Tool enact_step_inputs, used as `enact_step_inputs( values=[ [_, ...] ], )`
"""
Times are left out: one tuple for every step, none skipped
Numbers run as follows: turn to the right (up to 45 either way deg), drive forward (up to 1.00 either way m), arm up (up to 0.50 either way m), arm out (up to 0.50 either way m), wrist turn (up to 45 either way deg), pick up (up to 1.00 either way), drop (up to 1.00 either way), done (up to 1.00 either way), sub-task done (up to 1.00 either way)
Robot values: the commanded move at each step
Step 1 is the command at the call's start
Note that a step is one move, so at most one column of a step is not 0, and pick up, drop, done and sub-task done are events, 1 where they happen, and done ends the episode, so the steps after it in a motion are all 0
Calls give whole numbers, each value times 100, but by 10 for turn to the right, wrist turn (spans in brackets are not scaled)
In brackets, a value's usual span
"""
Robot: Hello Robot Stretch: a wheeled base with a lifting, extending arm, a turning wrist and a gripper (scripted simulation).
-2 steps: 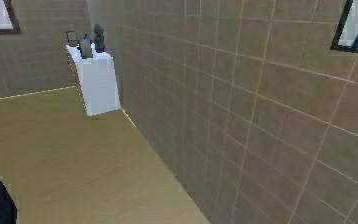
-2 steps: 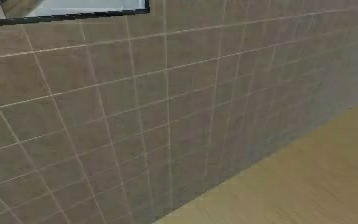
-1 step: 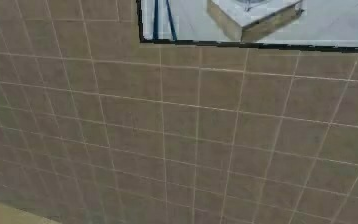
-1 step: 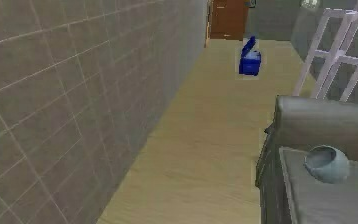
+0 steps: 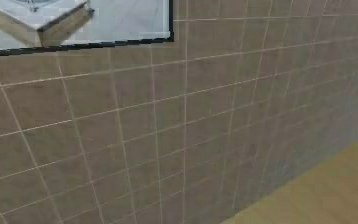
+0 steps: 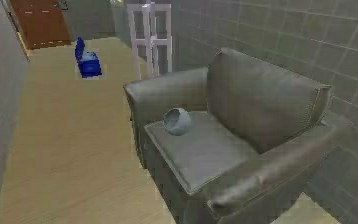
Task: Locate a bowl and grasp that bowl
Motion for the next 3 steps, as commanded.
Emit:
enact_step_inputs(
  values=[
    [450, 0, 0, 0, 0, 0, 0, 0, 0],
    [180, 0, 0, 0, 0, 0, 0, 0, 0],
    [0, 80, 0, 0, 0, 0, 0, 0, 0]
  ],
)
